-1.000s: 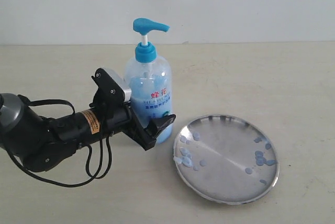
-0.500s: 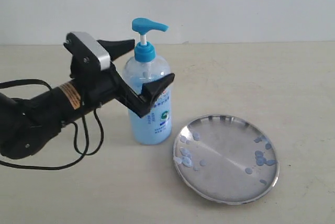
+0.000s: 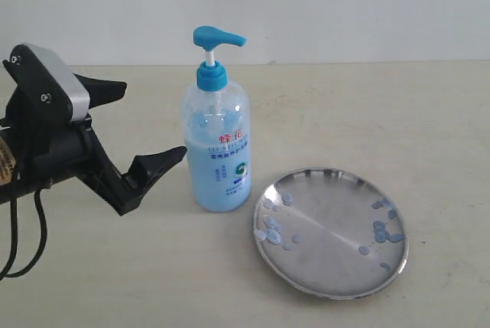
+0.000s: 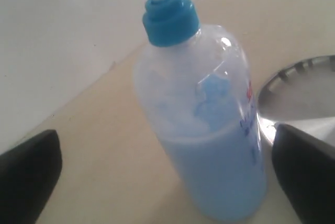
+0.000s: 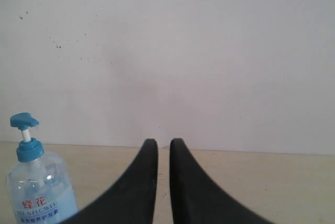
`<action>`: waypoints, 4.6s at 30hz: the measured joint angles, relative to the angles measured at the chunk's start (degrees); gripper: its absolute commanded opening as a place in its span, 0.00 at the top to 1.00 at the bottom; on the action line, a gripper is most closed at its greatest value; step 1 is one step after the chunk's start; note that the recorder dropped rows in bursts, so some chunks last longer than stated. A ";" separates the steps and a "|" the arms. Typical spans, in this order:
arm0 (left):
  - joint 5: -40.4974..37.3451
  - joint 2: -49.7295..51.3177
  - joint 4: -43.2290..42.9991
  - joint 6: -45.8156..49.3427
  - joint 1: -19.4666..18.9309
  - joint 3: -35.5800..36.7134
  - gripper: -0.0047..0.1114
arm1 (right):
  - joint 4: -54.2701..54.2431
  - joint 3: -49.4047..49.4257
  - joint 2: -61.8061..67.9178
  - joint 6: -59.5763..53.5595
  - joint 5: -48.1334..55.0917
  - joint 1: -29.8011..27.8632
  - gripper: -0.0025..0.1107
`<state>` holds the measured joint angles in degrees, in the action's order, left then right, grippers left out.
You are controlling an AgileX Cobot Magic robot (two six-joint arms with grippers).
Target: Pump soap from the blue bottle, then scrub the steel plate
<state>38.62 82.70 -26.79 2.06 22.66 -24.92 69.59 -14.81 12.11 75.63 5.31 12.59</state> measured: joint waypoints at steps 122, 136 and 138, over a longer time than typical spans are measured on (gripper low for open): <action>-37.36 -52.36 36.89 6.80 -13.40 24.73 0.92 | 29.94 -25.56 83.76 21.15 -35.34 0.14 0.98; -37.36 -52.36 36.89 6.80 -13.40 24.73 0.92 | 30.05 -20.13 83.44 24.74 -30.32 0.02 0.98; -37.22 -52.36 36.89 6.80 -13.40 24.73 0.92 | 30.30 -18.07 83.44 25.60 -29.78 0.13 0.98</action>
<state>1.40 30.34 10.10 8.86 9.26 -0.19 99.89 -32.87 95.55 101.23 -24.47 12.72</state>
